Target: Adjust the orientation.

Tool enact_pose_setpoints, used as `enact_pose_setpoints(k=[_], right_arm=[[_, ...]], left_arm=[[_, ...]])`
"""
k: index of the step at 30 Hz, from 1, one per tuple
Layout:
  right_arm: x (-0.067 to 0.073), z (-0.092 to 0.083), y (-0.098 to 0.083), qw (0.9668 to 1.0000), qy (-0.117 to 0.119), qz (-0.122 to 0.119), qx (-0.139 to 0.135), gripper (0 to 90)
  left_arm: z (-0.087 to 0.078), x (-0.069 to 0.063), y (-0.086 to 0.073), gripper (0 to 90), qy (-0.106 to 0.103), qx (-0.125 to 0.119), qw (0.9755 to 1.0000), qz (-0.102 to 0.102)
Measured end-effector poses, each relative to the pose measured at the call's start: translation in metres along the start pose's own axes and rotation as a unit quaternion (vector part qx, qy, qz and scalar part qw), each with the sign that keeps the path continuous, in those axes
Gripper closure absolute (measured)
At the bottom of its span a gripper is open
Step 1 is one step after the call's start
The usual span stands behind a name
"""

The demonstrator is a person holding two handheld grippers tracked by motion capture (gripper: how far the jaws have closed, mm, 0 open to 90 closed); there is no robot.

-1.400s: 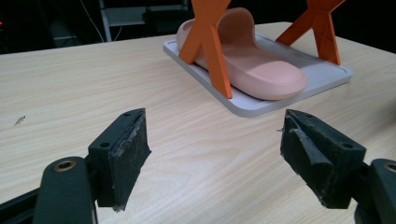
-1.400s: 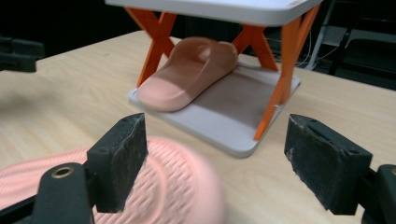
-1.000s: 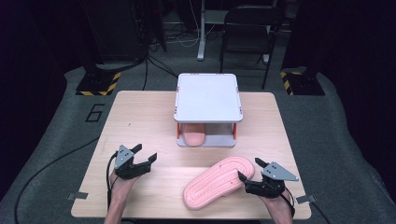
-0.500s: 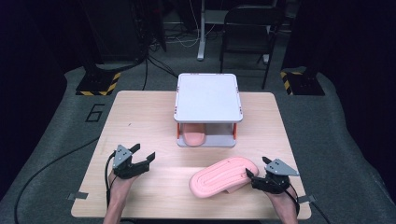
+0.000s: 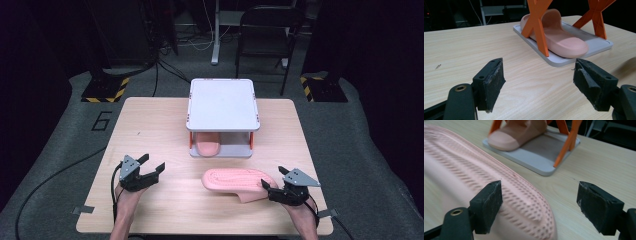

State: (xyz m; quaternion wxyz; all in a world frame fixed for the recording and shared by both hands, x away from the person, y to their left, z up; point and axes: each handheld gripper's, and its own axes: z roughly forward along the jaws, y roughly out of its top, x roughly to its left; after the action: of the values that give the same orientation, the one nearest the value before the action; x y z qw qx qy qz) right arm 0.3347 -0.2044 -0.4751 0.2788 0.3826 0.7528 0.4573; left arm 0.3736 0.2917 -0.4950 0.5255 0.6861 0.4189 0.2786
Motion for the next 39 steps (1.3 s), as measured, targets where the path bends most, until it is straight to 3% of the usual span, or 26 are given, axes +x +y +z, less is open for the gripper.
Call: enact_pose_setpoints(k=[5, 9, 11, 12, 17, 19, 24, 26, 29, 35, 37, 39], right_arm=[[0.011, -0.012, 0.003, 0.9993, 0.031, -0.005, -0.022, 20.1], [0.015, -0.008, -0.002, 0.9994, 0.031, -0.014, -0.006, 20.3], [0.016, -0.005, -0.005, 0.9997, 0.018, -0.013, -0.005, 20.3], [0.018, -0.003, -0.005, 0.9998, 0.014, -0.001, -0.012, 20.3], [0.03, 0.004, -0.005, 0.9991, -0.002, 0.011, -0.041, 18.3], [0.035, 0.011, -0.005, 0.9988, 0.004, 0.023, -0.044, 18.4], [0.052, 0.012, -0.007, 0.9976, -0.036, 0.028, -0.053, 15.3], [0.058, 0.012, -0.008, 0.9972, -0.037, 0.032, -0.057, 14.7], [0.066, 0.019, -0.009, 0.9971, -0.041, 0.036, -0.053, 12.8], [0.074, 0.036, -0.011, 0.9935, -0.089, 0.061, -0.036, 7.2], [0.076, 0.042, -0.012, 0.9936, -0.089, 0.059, -0.035, 1.6], [0.077, 0.047, -0.011, 0.9931, -0.09, 0.071, -0.024, 1.0]], left_arm=[[0.0, 0.001, 0.0, 24.8, 0.0, 0.0, 1.0, -0.002], [0.001, 0.0, 0.0, 24.9, 0.001, -0.003, 1.0, -0.003], [0.0, 0.0, 0.0, 25.0, 0.0, 0.0, 1.0, -0.003], [0.0, 0.0, 0.0, 25.0, 0.002, 0.0, 1.0, -0.005], [0.001, 0.0, 0.0, 25.2, 0.002, -0.002, 1.0, -0.005], [0.0, 0.0, 0.0, 25.3, 0.001, 0.001, 1.0, -0.005], [-0.001, 0.002, 0.0, 25.4, 0.003, -0.004, 1.0, -0.009], [-0.001, 0.003, 0.0, 25.5, 0.002, -0.003, 0.9999, -0.011], [-0.001, 0.002, 0.001, 25.5, 0.003, -0.004, 0.9999, -0.009], [-0.001, 0.003, 0.0, 25.6, 0.005, -0.001, 0.9999, -0.014], [-0.001, 0.004, 0.0, 25.5, 0.004, 0.002, 0.9999, -0.014], [-0.001, 0.004, 0.0, 25.5, 0.005, 0.0, 0.9999, -0.014]])
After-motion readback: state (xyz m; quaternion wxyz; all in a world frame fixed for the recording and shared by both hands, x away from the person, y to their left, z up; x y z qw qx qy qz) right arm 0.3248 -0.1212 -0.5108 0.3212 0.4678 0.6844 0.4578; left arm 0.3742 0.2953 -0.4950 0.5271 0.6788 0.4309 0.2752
